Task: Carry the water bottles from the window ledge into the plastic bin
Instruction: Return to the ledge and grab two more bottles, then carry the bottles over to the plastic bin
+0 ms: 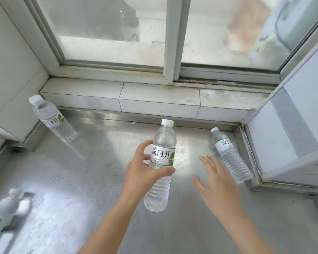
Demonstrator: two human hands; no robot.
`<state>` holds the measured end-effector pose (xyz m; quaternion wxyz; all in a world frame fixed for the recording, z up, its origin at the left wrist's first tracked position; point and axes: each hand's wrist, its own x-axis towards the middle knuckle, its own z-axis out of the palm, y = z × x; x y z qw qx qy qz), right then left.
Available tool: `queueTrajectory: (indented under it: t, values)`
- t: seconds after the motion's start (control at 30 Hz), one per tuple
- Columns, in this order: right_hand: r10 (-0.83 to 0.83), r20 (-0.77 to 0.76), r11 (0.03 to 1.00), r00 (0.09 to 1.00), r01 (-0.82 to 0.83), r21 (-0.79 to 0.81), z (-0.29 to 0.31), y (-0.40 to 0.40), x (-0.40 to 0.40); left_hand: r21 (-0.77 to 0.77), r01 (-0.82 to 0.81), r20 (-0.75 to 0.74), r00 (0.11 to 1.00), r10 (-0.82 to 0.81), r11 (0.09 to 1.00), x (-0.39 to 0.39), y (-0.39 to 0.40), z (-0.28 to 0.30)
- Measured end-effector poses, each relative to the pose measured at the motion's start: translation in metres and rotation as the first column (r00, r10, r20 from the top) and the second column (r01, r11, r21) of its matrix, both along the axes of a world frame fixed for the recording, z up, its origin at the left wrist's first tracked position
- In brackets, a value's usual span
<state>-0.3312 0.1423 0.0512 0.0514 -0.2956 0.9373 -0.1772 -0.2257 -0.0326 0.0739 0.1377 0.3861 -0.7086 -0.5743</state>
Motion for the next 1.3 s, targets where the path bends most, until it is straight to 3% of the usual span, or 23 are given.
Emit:
queueTrajectory:
  t: [0.37, 0.57, 0.77, 0.93, 1.1, 1.3]
  values:
    - [-0.19, 0.104, 0.947, 0.976, 0.155, 0.282, -0.056, 0.027, -0.136, 0.019, -0.082, 0.088, 0.993, 0.08, 0.996, -0.071, 0.036, -0.025]
    - [-0.253, 0.229, 0.941, 0.94, 0.185, 0.282, -0.076, 0.022, -0.164, 0.031, -0.127, 0.13, 0.984, 0.122, 0.991, -0.073, 0.042, -0.033]
    - [-0.251, 0.347, 0.968, 0.904, 0.245, 0.06, -0.072, 0.028, -0.174, 0.042, -0.197, 0.154, 0.97, 0.188, 0.98, -0.067, 0.046, -0.033]
    - [-0.213, 0.588, 0.941, 0.78, 0.325, -0.09, -0.053, 0.04, -0.161, 0.043, -0.211, 0.131, 0.97, 0.204, 0.977, -0.058, 0.048, -0.018]
    - [-0.102, 0.698, 0.843, 0.709, 0.434, -0.317, -0.024, 0.057, -0.129, 0.019, -0.187, 0.066, 0.98, 0.185, 0.982, -0.049, 0.053, 0.008]
    - [-0.002, 0.692, 0.687, 0.722, 0.504, -0.524, 0.031, 0.093, -0.084, 0.004, -0.103, -0.074, 0.992, 0.103, 0.995, -0.04, 0.068, 0.042]
